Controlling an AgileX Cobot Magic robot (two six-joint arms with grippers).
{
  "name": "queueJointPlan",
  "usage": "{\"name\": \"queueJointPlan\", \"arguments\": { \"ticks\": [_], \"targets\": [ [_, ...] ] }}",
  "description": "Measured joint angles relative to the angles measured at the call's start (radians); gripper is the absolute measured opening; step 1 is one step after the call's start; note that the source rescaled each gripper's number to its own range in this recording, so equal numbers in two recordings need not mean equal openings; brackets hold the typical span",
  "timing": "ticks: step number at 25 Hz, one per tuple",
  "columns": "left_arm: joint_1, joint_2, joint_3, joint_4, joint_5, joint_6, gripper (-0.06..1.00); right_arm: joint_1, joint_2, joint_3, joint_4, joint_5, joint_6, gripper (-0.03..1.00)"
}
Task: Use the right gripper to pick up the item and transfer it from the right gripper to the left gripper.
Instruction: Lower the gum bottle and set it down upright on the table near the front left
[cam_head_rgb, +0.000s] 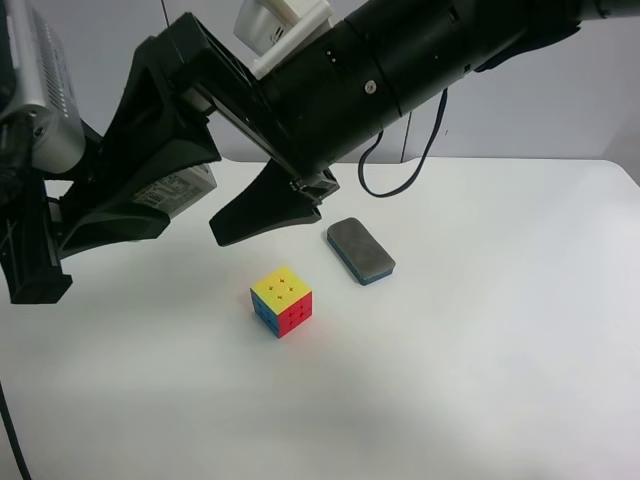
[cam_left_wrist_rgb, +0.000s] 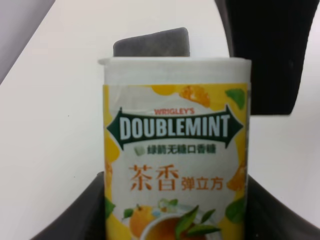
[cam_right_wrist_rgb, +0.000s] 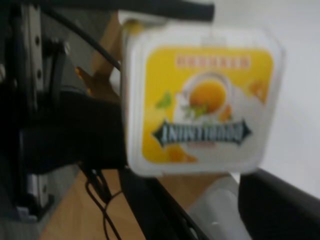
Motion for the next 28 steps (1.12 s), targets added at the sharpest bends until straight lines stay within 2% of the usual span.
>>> {"name": "queueJointPlan", "arguments": {
  "ticks": [16,28],
  "targets": [
    [0.000,0.000,0.000,0.000,0.000,0.000,0.00,0.000,-0.127,0.000,-0.275,0.122,0.107,1.00],
    [0.000,0.000,0.000,0.001,0.001,0.000,0.00,0.000,-0.311,0.000,-0.615,0.188,0.114,1.00]
  ]
}}
